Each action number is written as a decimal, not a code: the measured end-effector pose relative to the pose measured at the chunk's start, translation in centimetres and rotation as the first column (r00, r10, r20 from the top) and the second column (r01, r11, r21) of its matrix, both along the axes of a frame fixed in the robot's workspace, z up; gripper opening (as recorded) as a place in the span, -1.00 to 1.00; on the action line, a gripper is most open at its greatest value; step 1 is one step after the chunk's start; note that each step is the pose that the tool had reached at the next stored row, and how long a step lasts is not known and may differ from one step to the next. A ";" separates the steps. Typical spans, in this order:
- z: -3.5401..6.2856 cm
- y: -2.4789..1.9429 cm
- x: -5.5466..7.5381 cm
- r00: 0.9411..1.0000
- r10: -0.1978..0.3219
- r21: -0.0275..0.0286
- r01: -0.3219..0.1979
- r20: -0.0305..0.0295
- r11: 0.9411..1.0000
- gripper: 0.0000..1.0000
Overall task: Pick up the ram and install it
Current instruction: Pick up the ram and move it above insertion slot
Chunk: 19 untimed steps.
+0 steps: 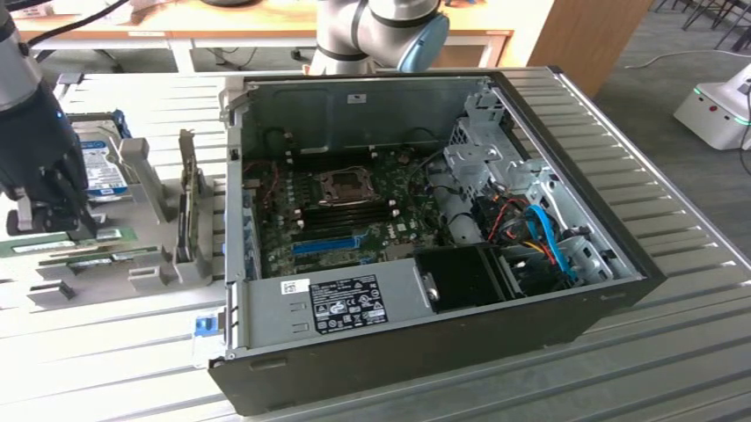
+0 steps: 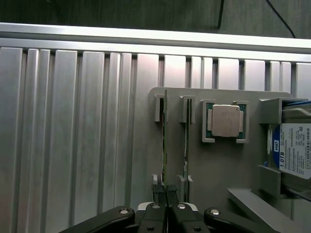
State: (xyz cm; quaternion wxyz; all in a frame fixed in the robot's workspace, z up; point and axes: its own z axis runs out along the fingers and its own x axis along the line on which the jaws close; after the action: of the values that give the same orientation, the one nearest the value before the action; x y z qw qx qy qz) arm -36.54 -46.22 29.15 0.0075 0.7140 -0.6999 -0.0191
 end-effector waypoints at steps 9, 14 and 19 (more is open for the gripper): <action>1.80 0.00 0.0 1.000 0.000 0.000 0.000 0.000 1.000 -0.76; 2.86 0.00 0.1 1.000 0.000 0.000 0.000 0.000 1.000 -0.76; 3.79 0.00 0.1 1.000 0.000 0.000 0.000 0.000 1.000 -0.76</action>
State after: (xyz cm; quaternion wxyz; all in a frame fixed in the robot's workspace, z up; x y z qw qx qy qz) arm -36.47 -46.22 32.94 0.0076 0.7139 -0.6999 -0.0192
